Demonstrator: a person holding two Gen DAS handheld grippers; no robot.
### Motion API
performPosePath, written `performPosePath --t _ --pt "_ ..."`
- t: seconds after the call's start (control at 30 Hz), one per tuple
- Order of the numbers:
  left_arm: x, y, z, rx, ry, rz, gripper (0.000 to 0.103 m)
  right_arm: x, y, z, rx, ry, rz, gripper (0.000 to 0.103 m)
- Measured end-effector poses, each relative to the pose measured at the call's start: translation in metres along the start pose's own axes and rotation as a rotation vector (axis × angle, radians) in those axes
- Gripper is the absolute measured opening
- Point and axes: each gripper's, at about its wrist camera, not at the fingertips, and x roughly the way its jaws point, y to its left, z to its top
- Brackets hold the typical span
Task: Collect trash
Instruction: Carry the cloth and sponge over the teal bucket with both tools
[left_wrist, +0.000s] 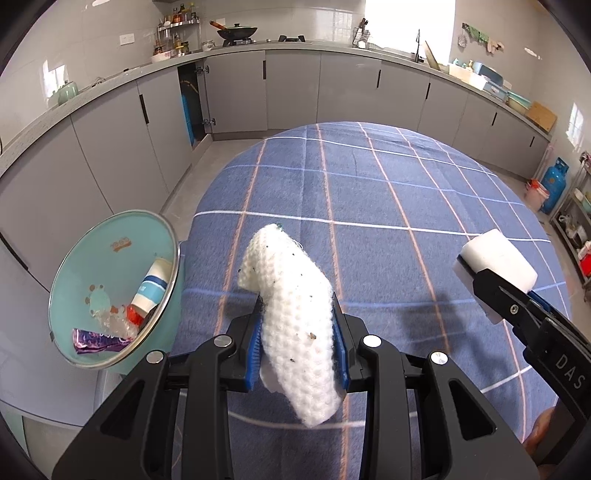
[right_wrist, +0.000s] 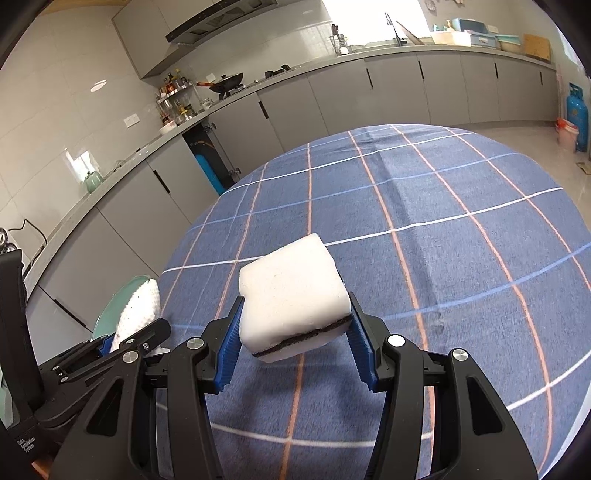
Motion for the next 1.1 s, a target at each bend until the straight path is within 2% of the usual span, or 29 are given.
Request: performPosePath --t 0.33,0.73,1.1 --pt "-0.012 0.022 -0.014 -0.016 -0.010 0.023 0.031 -0.003 0.018 -0.006 -0.023 0.002 0.013 0.052" --pt "-0.019 0.056 -0.021 -0.060 -0.016 0.054 0.031 0.005 0.059 -0.014 -0.098 0.031 0.056 0.052" --pt "-0.030 0.116 -0.033 -0.145 -0.020 0.117 0.031 0.019 0.113 -0.019 -0.185 0.057 0.128 0.053"
